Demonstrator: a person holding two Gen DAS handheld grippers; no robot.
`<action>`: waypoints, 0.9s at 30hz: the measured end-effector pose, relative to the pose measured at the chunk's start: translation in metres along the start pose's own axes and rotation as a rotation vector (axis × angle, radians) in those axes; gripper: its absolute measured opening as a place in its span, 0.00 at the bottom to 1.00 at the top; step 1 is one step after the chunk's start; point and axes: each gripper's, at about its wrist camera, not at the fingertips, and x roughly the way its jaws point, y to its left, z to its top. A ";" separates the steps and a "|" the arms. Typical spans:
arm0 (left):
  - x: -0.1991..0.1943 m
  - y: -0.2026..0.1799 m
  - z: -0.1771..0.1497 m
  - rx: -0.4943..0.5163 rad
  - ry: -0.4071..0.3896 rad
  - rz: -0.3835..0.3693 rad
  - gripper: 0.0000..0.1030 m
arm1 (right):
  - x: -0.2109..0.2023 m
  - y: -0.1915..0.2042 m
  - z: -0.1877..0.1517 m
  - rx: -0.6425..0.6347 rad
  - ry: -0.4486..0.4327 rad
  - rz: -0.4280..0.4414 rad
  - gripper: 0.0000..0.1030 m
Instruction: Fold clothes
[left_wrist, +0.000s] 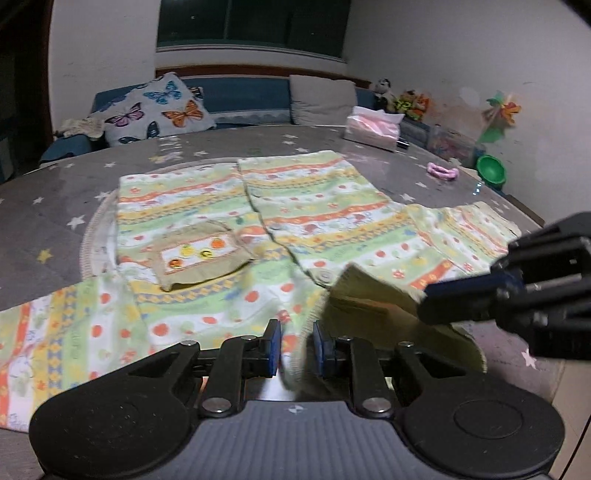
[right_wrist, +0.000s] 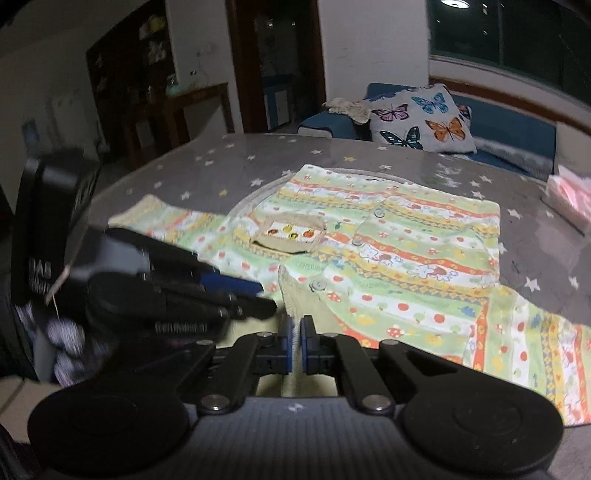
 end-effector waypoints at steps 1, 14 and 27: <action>0.000 0.000 -0.001 -0.003 -0.004 -0.009 0.20 | 0.000 -0.001 0.000 0.010 -0.002 0.004 0.04; -0.016 0.015 -0.006 -0.043 -0.042 -0.035 0.24 | 0.007 0.002 -0.001 0.017 -0.001 0.020 0.04; -0.087 0.071 -0.026 -0.232 -0.163 0.178 0.44 | 0.021 0.013 0.004 -0.053 0.013 0.026 0.09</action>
